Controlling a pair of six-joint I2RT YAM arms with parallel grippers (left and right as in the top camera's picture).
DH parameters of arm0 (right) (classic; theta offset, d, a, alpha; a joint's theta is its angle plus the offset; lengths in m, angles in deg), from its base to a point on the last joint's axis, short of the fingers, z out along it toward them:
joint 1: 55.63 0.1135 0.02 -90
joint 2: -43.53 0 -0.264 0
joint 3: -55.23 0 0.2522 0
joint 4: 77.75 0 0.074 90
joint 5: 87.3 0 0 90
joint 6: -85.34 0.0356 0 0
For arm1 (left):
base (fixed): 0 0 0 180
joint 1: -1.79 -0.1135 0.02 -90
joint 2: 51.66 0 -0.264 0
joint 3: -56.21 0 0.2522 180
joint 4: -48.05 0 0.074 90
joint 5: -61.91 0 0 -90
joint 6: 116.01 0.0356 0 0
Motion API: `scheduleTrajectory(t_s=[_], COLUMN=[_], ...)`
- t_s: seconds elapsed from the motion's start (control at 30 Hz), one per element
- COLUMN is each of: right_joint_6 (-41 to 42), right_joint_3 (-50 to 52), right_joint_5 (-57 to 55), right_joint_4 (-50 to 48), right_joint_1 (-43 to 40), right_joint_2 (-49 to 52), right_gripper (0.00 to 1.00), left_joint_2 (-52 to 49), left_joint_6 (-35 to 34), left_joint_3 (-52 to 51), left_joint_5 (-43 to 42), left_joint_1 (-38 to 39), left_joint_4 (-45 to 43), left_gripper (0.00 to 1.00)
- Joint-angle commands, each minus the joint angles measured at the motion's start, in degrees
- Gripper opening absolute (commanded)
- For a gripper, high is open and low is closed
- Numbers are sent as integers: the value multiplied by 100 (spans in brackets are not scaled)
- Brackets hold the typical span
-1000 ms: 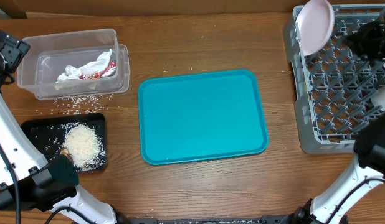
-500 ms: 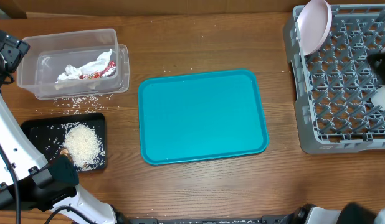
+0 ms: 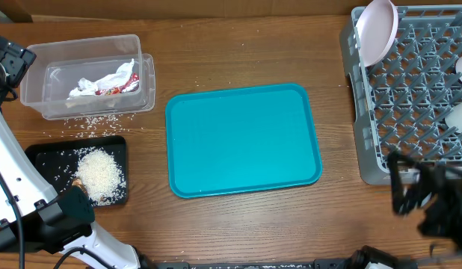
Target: Sort waste into correct bins and load items into the dishwasher
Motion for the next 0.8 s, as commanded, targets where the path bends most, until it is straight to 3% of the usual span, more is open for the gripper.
scheduleTrajectory(t_s=[0.0, 0.5, 0.67, 0.77], right_joint_6=[-42, -85, -131, -131], right_joint_3=[96, 258, 1117, 2096], right_joint_5=[-57, -205, -424, -575], right_joint_4=[-31, -31, -85, -737], right_joint_1=[31, 33, 173, 549], right_joint_2=[-188, -245, -404, -872], right_gripper=[100, 100, 100, 100], left_joint_2=[-9, -9, -9, -9], left_joint_6=[-35, -35, -35, -35], left_joint_3=[9, 9, 9, 9], left_joint_5=[55, 55, 55, 55], left_joint_1=[42, 42, 42, 42], left_joint_4=[-11, -11, -11, -11], left_gripper=[100, 100, 100, 100])
